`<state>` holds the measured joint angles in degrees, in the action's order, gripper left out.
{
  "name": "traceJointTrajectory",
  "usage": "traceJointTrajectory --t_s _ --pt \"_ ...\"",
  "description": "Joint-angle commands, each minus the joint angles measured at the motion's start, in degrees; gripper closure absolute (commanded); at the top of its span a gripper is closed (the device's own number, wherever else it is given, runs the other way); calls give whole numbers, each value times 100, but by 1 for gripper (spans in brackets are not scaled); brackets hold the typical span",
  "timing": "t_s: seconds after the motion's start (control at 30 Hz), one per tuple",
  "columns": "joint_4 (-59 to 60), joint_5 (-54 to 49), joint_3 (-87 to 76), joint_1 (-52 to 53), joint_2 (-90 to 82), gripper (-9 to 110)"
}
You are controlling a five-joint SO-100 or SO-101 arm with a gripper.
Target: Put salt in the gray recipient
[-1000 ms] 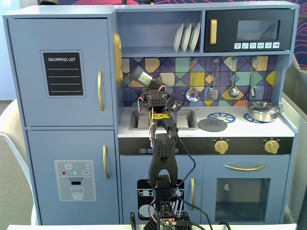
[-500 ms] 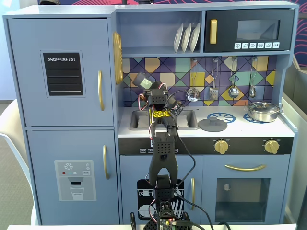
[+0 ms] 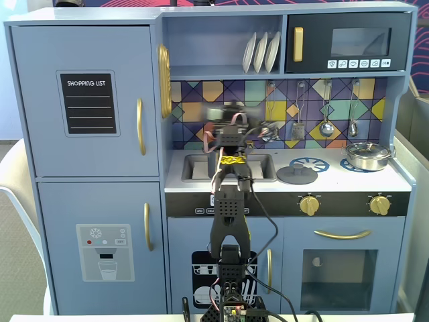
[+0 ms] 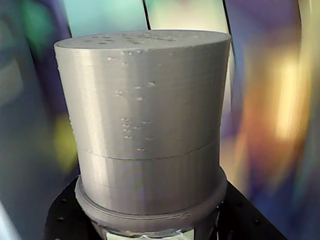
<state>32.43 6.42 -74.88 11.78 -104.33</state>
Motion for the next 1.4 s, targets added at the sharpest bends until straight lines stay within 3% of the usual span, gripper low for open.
traceJointTrajectory --t_s 0.0,0.1,0.3,0.5,0.97,1.37 --pt "-132 -2505 501 1336 -501 101" --pt "-650 -4280 448 2197 -492 101" --pt "-2979 -7699 -229 3287 -387 101" --pt "-3270 -9088 -1143 3718 -404 101" --pt "-3937 -9457 -2443 3762 -387 101" --pt "-4131 -8684 -2320 4131 97 101"
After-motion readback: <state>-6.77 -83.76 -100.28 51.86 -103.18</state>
